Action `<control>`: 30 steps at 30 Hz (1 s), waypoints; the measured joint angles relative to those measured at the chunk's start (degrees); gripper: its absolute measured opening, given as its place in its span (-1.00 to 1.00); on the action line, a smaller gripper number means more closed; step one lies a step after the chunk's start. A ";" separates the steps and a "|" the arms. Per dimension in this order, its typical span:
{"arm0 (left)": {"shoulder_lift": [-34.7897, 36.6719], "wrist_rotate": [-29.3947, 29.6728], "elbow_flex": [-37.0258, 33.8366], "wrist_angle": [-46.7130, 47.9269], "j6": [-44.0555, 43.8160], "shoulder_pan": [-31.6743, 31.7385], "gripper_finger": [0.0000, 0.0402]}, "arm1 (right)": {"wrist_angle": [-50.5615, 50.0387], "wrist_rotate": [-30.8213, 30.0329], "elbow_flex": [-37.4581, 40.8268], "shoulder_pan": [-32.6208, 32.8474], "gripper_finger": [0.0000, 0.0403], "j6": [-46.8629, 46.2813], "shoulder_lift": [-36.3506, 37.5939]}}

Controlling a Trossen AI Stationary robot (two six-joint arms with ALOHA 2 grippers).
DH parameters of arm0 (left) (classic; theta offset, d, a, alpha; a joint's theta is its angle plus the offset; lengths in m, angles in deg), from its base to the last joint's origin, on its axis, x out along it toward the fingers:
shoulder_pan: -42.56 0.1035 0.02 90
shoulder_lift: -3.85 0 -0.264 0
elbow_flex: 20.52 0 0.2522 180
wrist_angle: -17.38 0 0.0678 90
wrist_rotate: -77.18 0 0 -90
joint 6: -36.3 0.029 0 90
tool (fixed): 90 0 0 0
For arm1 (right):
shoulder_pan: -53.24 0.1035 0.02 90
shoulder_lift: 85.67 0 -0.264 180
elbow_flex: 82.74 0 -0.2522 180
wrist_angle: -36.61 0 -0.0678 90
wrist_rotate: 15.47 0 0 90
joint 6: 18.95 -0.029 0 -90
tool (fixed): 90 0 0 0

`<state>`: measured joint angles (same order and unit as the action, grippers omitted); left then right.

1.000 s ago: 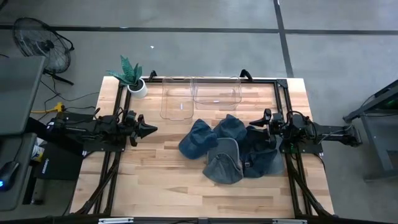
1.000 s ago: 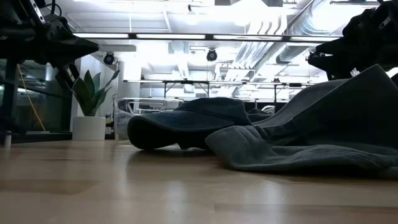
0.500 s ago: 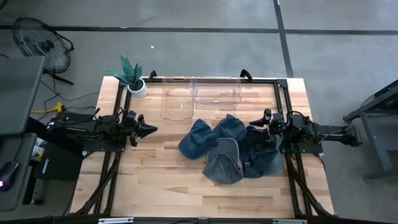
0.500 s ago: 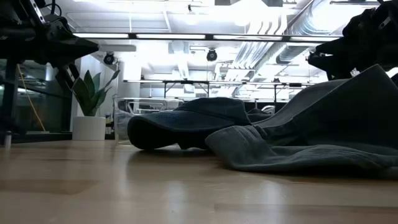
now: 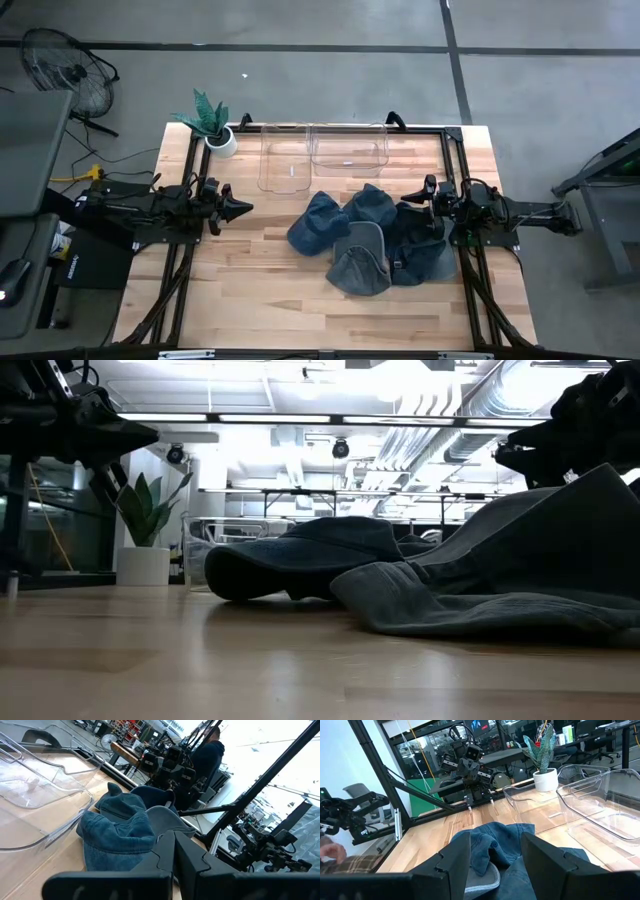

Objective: Pick & Place hat

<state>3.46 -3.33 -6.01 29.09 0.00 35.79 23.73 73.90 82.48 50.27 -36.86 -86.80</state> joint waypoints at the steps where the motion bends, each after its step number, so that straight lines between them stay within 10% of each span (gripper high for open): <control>1: -0.01 0.00 0.00 0.00 0.01 0.00 -1.00 | 0.00 0.01 -0.01 -0.01 -0.16 0.00 0.02; 30: -0.01 8.00 0.71 -0.99 1.43 0.00 -1.00 | 0.00 -0.01 0.00 -0.01 -0.16 0.00 0.02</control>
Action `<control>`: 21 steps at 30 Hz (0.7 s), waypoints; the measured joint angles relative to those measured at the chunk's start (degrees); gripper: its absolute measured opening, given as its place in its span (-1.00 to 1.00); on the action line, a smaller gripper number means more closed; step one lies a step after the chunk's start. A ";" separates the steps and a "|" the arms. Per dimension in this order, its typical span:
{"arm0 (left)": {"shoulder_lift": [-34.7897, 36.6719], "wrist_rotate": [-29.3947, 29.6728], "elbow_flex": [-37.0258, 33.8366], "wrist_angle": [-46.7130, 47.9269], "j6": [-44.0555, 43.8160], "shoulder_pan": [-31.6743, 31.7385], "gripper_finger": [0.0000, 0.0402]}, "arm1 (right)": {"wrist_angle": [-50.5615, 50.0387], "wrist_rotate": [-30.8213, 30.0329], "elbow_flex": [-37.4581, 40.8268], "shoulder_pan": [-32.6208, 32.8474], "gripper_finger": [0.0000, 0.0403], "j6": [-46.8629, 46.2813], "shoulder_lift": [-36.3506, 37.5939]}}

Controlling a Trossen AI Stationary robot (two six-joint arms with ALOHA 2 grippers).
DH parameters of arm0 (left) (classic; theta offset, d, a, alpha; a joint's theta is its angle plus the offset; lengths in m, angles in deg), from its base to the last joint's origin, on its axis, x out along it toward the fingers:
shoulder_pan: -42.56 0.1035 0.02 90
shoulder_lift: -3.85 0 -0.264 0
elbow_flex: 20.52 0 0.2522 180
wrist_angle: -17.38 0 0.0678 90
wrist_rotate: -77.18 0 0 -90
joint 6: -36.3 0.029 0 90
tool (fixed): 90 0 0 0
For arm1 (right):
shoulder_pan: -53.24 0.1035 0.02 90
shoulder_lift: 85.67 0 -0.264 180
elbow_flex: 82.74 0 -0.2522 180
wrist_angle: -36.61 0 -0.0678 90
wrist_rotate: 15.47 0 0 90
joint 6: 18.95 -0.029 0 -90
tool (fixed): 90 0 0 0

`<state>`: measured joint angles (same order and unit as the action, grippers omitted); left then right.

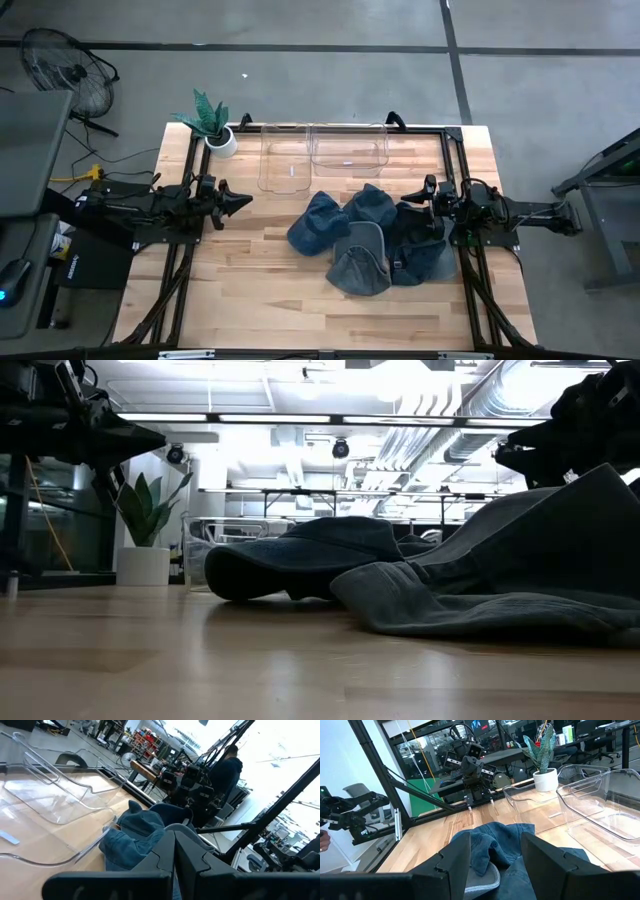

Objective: Pick & Place hat
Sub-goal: Put the left blue cap into the left transparent bin

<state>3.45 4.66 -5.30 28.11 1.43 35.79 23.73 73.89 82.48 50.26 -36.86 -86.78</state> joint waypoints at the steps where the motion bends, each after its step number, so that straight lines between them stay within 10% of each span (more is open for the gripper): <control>1: 0.00 -0.02 0.11 0.10 0.05 0.00 -1.00 | 0.00 0.02 -0.02 0.00 -0.16 0.00 -0.02; 21: -6.73 -3.19 0.58 -0.59 19.68 0.00 -0.99 | 0.00 0.01 0.00 0.00 -0.16 -0.02 -0.01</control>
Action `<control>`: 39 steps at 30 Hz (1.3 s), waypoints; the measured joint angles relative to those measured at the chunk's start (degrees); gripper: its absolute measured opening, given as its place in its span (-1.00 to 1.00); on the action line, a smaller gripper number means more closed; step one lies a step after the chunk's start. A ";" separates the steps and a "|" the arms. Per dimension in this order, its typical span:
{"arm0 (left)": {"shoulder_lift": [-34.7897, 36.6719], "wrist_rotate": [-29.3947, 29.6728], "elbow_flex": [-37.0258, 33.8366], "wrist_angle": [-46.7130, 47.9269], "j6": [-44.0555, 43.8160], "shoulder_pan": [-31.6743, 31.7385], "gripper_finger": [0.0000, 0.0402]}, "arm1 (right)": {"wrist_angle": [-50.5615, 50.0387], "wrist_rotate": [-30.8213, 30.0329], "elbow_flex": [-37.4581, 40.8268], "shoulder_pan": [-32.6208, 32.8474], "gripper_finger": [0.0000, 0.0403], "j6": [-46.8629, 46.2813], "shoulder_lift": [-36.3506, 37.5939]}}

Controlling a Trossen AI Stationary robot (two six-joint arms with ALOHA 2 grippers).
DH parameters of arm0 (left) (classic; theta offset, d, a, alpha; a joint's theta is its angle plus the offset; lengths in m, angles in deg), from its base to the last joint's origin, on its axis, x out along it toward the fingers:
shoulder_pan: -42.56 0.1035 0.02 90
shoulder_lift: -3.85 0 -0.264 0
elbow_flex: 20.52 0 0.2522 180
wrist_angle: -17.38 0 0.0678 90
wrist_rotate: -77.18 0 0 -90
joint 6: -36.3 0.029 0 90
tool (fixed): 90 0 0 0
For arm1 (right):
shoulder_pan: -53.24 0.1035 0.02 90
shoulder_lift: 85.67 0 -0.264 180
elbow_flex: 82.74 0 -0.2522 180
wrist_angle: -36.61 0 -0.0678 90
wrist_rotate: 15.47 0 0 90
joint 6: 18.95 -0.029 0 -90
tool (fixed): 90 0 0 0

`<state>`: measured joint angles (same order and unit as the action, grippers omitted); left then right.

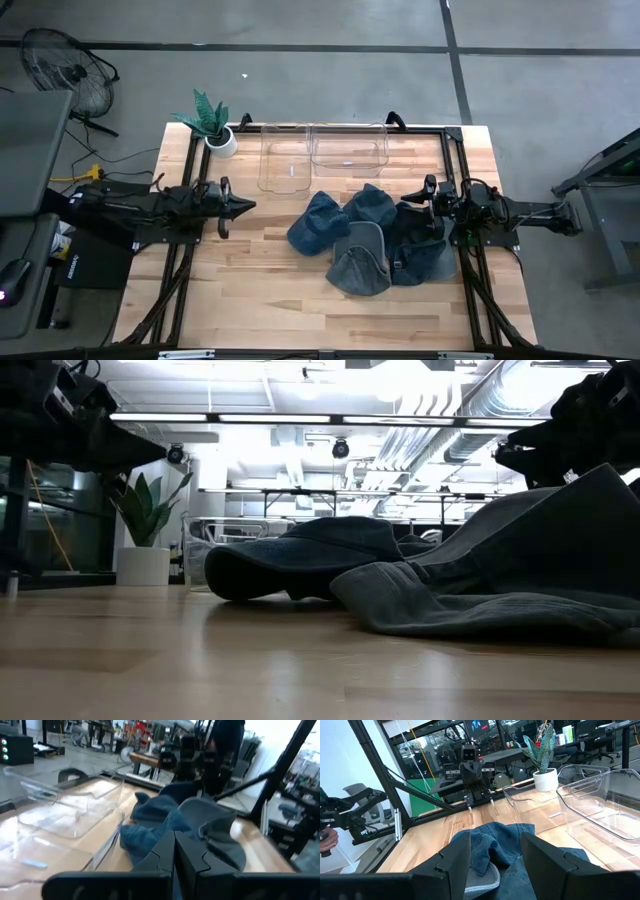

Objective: Pick & Place hat
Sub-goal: Put the left blue cap into the left transparent bin

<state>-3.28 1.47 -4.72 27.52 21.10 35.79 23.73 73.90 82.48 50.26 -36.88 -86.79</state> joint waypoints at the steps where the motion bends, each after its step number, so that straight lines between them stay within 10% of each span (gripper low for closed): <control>1: -1.01 0.00 0.00 -0.28 0.56 0.00 -0.98 | 0.00 0.01 -0.01 0.00 -0.16 0.00 0.00; 17: -28.91 -3.23 19.05 4.40 23.62 -0.04 0.15 | 0.00 -0.01 -0.02 0.00 -0.16 0.02 0.00; 27: -50.48 -0.07 32.14 18.23 27.23 -3.79 0.14 | 0.00 0.00 -0.01 0.00 -0.16 0.02 -0.01; 39: -60.31 9.03 36.76 22.71 29.19 -13.14 0.08 | 0.00 -0.01 -0.01 0.00 -0.16 0.02 0.00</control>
<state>-63.59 10.50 32.04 50.23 50.30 22.65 23.73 73.89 82.47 50.26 -36.86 -86.78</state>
